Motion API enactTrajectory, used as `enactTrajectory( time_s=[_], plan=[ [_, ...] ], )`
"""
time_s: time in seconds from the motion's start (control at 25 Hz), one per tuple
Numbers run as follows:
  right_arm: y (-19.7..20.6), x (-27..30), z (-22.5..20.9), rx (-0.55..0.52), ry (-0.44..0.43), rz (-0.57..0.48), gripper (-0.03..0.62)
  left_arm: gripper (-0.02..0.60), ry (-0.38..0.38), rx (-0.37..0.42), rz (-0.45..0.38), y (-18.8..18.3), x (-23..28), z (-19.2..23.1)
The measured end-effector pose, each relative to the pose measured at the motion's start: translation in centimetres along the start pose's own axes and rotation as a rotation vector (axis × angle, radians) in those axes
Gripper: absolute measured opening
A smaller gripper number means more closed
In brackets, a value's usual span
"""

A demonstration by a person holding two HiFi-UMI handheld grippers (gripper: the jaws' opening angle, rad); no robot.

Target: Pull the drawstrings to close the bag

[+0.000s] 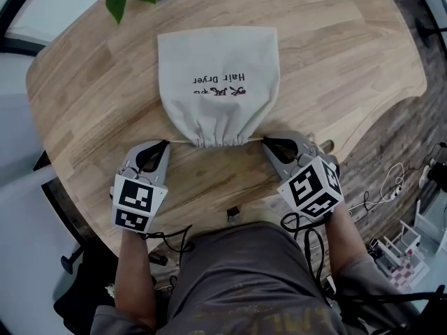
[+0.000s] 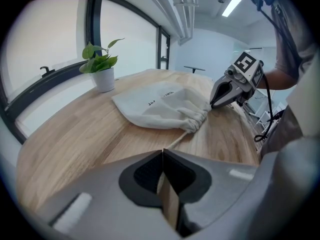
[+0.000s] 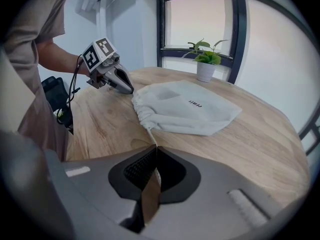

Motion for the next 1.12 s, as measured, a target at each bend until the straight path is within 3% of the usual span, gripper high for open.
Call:
enactTrajectory(
  time_s=[0.36, 0.64, 0.92, 1.12],
  plan=[
    [0.0, 0.1, -0.1, 0.05, 0.013, -0.022, 0.035, 0.009, -0.009, -0.032, -0.025, 0.0, 0.0, 0.2],
    [-1.4, -2.3, 0.0, 0.05, 0.05, -0.076, 0.035, 0.009, -0.065, 0.003, -0.065, -1.1, -2.1, -0.5],
    [-6.2, -9.0, -4.8, 0.013, 0.198, -0.236, 0.034, 0.009, -0.202, 0.081, -0.249, -9.3, -7.3, -0.2],
    [-11.4, -15.3, -5.6, 0.008, 0.271, -0.355, 0.035, 0.011, -0.283, 0.098, -0.372, -13.8, -13.8, -0.2]
  ],
)
Point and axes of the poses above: the fingertips, and each gripper's own axes: x forward along the fingers, z to its left, y out of its underside, the point moved 3 cm from there along -x, backward along the fingers, and after that the axes turned 6 degrees about -x, right-handed, at the moved point
